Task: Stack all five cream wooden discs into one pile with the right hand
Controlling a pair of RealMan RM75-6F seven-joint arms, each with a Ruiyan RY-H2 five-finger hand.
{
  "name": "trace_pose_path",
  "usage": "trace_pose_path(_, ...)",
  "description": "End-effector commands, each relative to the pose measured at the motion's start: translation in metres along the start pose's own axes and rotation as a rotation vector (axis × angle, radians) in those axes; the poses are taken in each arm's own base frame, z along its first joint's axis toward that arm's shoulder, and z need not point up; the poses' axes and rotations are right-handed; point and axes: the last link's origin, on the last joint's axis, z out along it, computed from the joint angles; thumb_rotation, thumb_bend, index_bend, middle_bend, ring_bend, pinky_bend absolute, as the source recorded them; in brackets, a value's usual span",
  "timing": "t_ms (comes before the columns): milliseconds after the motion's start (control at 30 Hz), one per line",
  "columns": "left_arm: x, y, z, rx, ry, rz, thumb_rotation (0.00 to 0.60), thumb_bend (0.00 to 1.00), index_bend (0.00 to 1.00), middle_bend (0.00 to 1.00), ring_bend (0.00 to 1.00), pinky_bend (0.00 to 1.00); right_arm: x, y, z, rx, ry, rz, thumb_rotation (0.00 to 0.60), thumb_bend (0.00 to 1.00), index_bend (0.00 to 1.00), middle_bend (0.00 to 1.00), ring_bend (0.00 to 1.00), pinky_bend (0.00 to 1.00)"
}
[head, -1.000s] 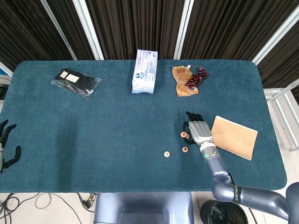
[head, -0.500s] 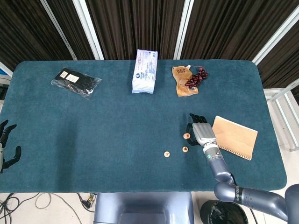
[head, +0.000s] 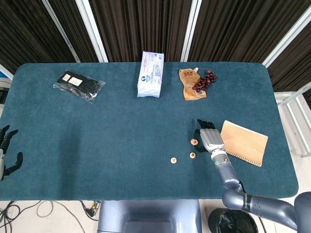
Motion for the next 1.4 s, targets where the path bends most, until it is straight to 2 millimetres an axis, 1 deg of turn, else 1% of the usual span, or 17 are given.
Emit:
trace_pose_path(33, 0.0003, -0.0002, 0.0001, 0.002, 0.001, -0.003, 0.600, 0.47, 0.15, 0.00, 0.00, 0.00, -0.0002, -0.0004, 0.0008, -0.001, 0.000, 0.002, 0.600, 0.41, 0.55, 0.00, 0.00, 0.00)
trace_pose_path(533, 0.0003, -0.0003, 0.0003, 0.002, -0.001, -0.001, 0.600, 0.47, 0.15, 0.00, 0.00, 0.00, -0.0019, -0.0038, 0.0030, 0.001, -0.003, -0.003, 0.600, 0.41, 0.55, 0.00, 0.00, 0.00)
trace_pose_path(1400, 0.0003, -0.0003, 0.0002, 0.003, -0.002, -0.001, 0.600, 0.47, 0.15, 0.00, 0.00, 0.00, -0.0005, -0.0037, 0.0045, -0.001, -0.003, -0.008, 0.600, 0.41, 0.49, 0.00, 0.00, 0.00)
